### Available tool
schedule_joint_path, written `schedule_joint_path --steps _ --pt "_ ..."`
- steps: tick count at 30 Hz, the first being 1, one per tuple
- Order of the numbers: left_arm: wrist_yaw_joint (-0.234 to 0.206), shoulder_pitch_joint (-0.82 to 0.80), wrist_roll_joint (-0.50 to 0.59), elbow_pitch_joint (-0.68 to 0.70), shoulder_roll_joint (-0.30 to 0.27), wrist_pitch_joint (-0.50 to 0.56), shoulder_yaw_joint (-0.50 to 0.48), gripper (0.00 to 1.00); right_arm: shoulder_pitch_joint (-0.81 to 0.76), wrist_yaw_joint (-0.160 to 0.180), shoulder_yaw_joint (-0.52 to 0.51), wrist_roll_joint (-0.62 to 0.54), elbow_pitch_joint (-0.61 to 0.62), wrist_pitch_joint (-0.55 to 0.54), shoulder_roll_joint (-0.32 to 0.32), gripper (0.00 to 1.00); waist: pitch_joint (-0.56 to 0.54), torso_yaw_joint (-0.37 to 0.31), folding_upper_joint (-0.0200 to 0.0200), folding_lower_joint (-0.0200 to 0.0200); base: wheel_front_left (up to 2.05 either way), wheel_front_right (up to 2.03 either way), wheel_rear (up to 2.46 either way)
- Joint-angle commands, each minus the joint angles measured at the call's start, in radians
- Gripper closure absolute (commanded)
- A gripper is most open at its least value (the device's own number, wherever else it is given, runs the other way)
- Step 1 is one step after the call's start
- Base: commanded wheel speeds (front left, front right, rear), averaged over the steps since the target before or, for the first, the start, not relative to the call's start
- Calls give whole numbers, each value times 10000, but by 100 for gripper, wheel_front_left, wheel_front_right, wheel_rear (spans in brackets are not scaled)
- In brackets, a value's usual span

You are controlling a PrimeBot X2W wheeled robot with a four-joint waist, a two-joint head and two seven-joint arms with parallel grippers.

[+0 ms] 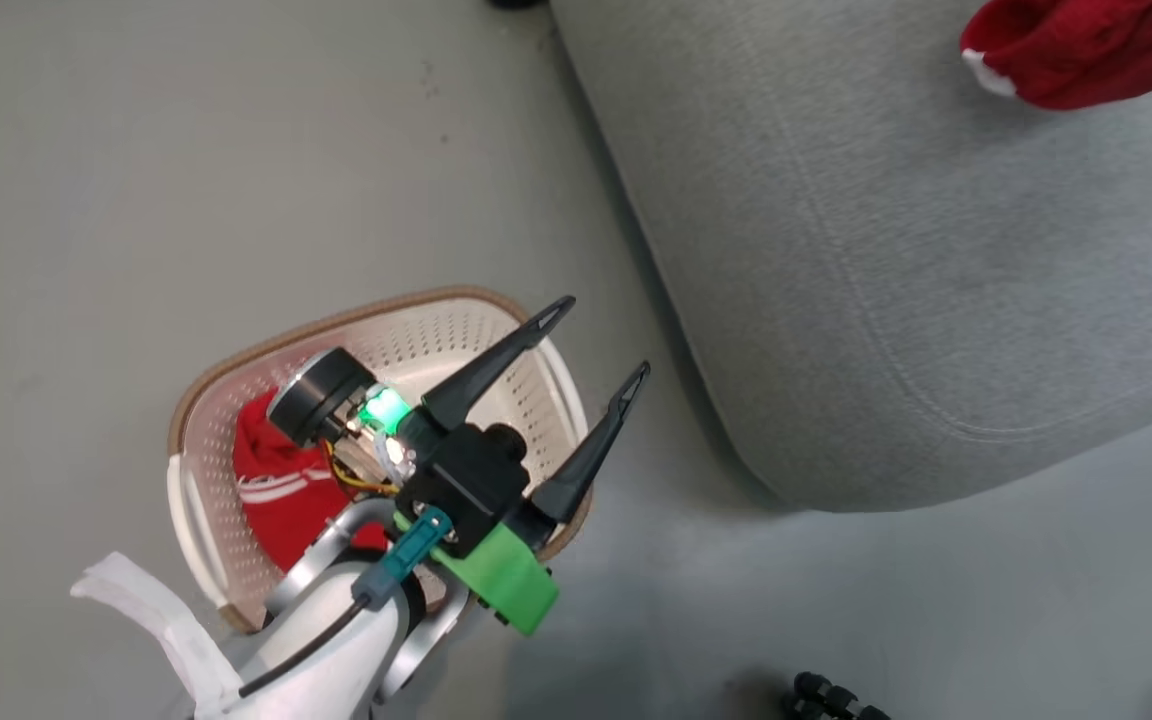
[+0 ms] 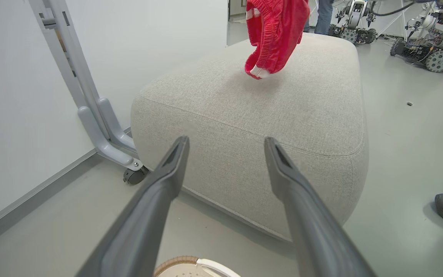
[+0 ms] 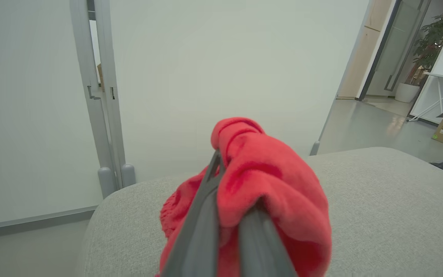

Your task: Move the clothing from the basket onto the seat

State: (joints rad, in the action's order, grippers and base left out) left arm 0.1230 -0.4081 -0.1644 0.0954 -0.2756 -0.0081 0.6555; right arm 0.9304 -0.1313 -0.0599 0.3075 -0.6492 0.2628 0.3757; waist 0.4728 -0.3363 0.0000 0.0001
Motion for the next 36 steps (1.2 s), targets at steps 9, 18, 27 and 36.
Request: schedule_joint_path --steps 9,18,27,36 --pt "22 -706 62 -381 129 -381 148 0 -692 10 -643 36 -1830 29 -278 31 1290 1181 0 -1 0 0 0" --pt "-16 -687 -96 -764 132 -669 170 0 -2341 10 -1829 -154 -1192 28 -939 0 796 991 0 -1 0 0 0" --pt "-347 17 -600 -1172 204 -1319 -75 0 -4341 10 -2328 -1093 867 28 -1590 0 -512 1183 0 -1 0 0 0" --pt "-1160 637 -1347 -2058 211 -2243 -1252 0 -6279 10 -1067 -1859 3338 30 -2562 0 -1785 1754 0 -1 0 0 0"
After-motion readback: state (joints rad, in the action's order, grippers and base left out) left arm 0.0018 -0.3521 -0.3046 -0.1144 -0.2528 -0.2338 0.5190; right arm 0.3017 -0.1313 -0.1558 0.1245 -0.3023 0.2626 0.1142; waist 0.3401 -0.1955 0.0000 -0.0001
